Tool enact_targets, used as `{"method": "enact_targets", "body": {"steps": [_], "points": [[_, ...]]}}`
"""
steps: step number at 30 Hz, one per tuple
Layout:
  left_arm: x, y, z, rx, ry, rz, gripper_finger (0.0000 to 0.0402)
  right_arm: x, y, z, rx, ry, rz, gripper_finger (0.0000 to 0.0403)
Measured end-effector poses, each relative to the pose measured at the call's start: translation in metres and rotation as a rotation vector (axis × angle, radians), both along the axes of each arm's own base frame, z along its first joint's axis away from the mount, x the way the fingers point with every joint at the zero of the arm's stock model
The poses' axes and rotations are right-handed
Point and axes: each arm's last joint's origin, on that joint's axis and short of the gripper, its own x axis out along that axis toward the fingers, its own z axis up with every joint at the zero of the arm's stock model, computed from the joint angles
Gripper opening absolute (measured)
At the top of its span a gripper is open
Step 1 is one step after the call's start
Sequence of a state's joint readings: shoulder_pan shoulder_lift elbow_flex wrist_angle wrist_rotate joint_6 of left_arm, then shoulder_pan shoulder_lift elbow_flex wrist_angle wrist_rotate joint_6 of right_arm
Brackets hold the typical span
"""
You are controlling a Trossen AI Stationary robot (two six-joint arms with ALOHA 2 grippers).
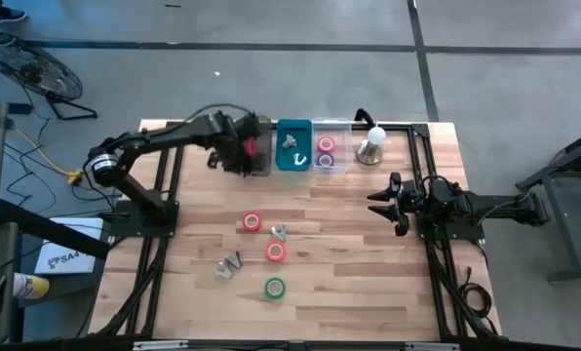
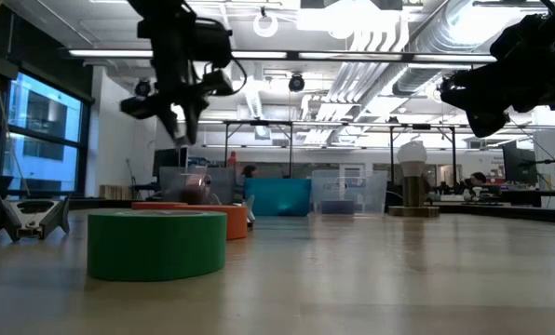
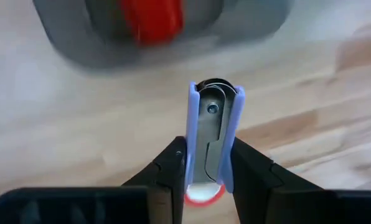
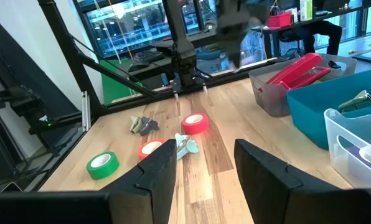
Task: Pick and place Stapler, Stapler remover, tape
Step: Put the purple staple remover into the blue bin
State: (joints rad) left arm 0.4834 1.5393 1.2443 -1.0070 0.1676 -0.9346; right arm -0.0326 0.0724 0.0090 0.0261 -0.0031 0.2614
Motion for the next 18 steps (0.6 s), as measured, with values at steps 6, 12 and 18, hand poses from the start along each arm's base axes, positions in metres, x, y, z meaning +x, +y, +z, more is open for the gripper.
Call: {"method": "enact_targets", "body": {"steps": [6, 12, 18], "points": [[0.015, 0.027, 0.012, 0.054, -0.046, -0.050, 0.0088, 0.000, 0.000, 0.000, 0.000, 0.000, -0.001, 0.0154], [0.030, 0.052, 0.013, 0.082, -0.065, -0.100, 0.0088, 0.000, 0.000, 0.000, 0.000, 0.000, 0.000, 0.0154], [0.049, 0.071, 0.012, 0.151, -0.096, -0.219, 0.0088, 0.000, 0.000, 0.000, 0.000, 0.000, 0.000, 0.0154]]}}
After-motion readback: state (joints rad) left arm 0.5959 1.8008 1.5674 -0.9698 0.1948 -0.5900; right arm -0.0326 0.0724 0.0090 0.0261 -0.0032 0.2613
